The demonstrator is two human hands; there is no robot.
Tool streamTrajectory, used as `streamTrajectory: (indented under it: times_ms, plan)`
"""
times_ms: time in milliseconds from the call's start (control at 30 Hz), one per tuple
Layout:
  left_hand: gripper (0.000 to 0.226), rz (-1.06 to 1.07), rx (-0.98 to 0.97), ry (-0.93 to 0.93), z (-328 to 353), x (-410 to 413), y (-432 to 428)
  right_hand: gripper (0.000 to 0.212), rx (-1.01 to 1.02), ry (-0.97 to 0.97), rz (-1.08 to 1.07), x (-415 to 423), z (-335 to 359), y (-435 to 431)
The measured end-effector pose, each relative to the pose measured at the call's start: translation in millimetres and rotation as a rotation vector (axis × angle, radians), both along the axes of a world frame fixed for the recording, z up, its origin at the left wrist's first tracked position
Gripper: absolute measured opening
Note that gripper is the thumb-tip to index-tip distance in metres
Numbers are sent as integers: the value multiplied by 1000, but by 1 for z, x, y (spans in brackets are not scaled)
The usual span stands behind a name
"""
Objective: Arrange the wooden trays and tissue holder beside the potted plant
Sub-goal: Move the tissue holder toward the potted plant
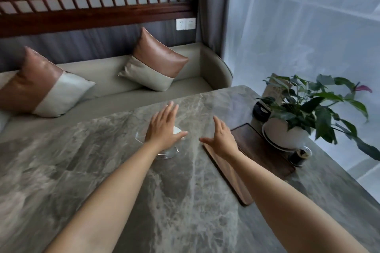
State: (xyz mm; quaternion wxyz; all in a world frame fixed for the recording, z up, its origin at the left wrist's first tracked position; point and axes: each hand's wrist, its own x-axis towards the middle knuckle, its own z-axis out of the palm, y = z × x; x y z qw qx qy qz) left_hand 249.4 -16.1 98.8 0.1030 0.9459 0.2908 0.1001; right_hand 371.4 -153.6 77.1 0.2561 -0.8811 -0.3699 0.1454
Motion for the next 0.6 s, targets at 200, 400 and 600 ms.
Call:
streamTrajectory:
  times_ms: [200,400,600]
  plan:
    - [110,281,-144,15,1,-55,59,99,-43,-17,180,-22,2,49]
    - [121,367,-334,86,-30,-71,87,102,-124,0,266,-28,-6,76]
    - [115,328,-456,119,-50,-59,97,104,-204,44,283,-25,-19,91]
